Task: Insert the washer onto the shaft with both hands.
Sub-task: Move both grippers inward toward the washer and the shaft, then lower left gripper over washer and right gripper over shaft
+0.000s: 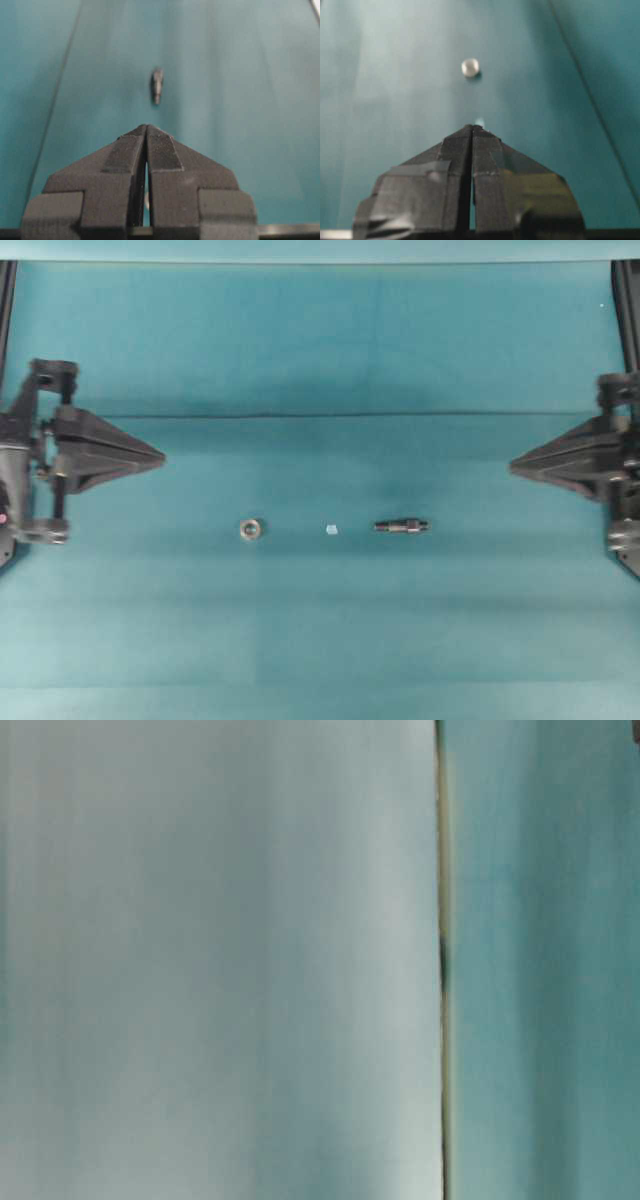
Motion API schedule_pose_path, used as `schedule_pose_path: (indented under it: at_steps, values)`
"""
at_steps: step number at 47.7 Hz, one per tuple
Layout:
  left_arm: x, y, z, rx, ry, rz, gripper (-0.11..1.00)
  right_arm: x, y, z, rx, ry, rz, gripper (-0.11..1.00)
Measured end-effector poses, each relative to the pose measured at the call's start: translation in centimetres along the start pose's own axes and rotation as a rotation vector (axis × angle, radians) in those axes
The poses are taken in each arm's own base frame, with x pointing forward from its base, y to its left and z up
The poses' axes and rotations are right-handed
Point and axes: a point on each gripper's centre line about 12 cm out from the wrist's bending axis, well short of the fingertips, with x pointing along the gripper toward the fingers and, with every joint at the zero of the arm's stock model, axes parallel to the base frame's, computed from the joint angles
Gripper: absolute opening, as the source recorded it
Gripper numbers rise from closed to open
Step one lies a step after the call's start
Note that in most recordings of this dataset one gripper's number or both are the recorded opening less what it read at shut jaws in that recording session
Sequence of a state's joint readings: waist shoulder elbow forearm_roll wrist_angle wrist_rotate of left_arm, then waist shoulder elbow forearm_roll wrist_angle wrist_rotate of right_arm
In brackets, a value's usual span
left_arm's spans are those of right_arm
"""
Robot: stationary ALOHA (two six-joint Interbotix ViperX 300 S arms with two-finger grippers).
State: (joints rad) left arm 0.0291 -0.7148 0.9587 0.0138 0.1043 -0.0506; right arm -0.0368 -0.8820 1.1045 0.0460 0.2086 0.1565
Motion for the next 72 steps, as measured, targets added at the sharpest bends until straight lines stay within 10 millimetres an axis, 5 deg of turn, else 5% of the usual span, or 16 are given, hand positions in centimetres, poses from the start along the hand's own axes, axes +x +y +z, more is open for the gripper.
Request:
schedule_pose_path:
  at_steps: [25, 42, 50, 53, 66, 72]
  values:
    - [7.7, 0.0, -2.3, 0.0, 0.32, 0.011, 0.03, 5.8, -0.3, -2.3, -0.001, 0.381, -0.068, -0.1]
    - [8.9, 0.0, -3.3, -0.008, 0.394, 0.017, 0.03, 8.5, -0.4, -2.1, -0.031, 0.537, -0.101, -0.09]
    - [8.8, 0.1, -3.6, -0.008, 0.421, 0.018, 0.04, 9.5, -0.4, -1.7, -0.031, 0.555, -0.105, 0.01]
    - [8.8, 0.1, -3.8, -0.007, 0.426, 0.018, 0.13, 9.9, -0.3, -1.8, -0.033, 0.566, -0.105, 0.12]
    - [9.3, 0.0, -4.6, -0.003, 0.461, 0.017, 0.89, 10.8, -0.8, -3.7, -0.073, 0.679, -0.127, 0.85]
    - [9.9, -0.1, -5.6, 0.001, 0.497, 0.014, 0.89, 11.4, -0.9, -4.1, -0.11, 0.706, -0.133, 0.87]
